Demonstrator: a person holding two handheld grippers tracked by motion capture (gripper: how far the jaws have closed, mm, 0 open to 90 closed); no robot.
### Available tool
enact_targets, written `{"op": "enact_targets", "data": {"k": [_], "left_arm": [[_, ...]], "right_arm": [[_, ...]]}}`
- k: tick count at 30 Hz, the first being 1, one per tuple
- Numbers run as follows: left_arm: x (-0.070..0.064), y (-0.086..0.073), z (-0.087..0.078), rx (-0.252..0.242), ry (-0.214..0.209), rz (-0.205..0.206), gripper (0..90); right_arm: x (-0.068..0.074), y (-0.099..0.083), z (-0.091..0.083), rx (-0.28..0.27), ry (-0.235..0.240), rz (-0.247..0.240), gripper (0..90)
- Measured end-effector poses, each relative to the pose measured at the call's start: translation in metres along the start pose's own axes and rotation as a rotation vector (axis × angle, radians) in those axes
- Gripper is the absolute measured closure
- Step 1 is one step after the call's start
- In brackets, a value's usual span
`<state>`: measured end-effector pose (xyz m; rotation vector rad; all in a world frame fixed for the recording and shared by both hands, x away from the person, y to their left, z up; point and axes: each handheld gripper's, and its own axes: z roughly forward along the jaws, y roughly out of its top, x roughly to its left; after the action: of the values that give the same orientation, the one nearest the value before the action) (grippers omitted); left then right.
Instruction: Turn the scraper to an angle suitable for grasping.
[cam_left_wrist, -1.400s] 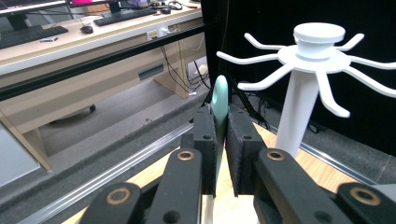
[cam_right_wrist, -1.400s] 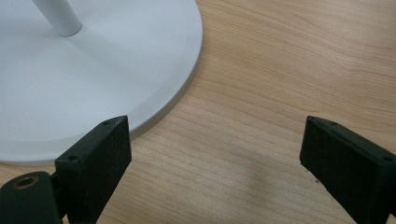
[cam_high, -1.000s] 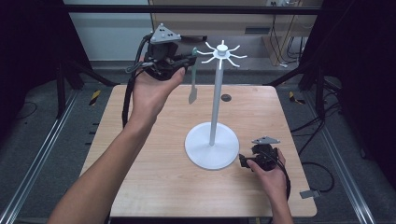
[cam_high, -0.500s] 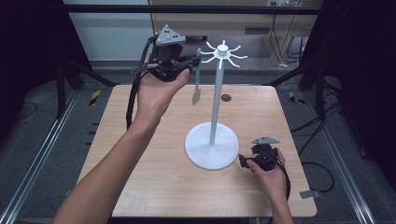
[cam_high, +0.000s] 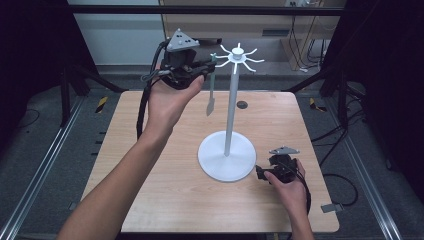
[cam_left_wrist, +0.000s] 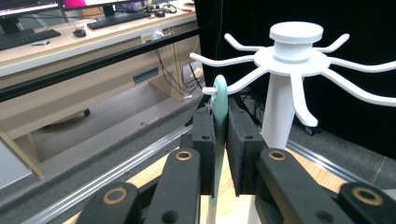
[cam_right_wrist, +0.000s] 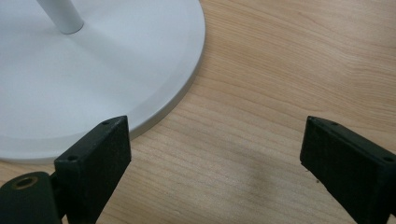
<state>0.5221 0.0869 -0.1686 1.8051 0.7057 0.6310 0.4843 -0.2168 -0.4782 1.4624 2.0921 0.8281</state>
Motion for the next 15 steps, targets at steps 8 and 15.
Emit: {"op": "enact_targets", "data": {"k": [8,15], "left_arm": [[0.001,-0.005,-0.008,-0.026,-0.010,-0.013,77.1],[0.004,-0.014,-0.014,-0.031,0.001,-0.006,71.9]], "right_arm": [[0.000,0.000,0.000,0.000,-0.001,-0.001,9.0],[0.000,0.000,0.000,0.000,-0.004,-0.002,9.0]]}}
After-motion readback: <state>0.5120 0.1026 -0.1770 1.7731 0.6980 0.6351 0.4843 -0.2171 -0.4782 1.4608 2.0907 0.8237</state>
